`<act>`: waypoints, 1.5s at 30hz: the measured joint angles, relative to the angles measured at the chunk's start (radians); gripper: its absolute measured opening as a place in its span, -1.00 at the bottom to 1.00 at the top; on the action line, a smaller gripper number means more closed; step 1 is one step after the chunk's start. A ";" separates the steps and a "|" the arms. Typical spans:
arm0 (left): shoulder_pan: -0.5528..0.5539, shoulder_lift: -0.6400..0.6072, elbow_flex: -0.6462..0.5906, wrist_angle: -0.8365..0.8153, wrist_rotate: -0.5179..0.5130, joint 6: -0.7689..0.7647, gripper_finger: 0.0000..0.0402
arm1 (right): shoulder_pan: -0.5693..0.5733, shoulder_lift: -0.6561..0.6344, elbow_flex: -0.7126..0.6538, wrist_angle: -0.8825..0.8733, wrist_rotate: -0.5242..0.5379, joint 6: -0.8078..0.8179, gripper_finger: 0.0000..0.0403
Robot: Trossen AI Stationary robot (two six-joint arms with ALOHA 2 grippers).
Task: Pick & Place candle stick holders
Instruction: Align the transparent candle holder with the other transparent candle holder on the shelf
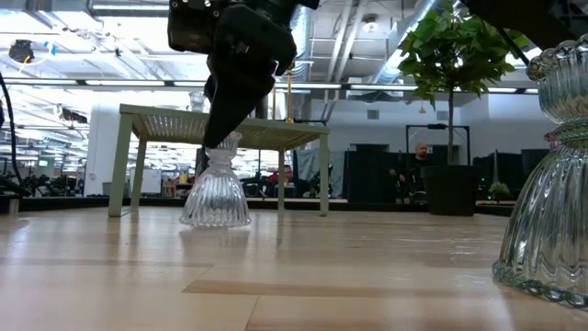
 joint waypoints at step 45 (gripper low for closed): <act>-0.002 0.378 -0.001 -0.424 0.041 -0.237 -0.38 | 0.199 -0.739 0.017 -0.526 0.352 0.603 0.50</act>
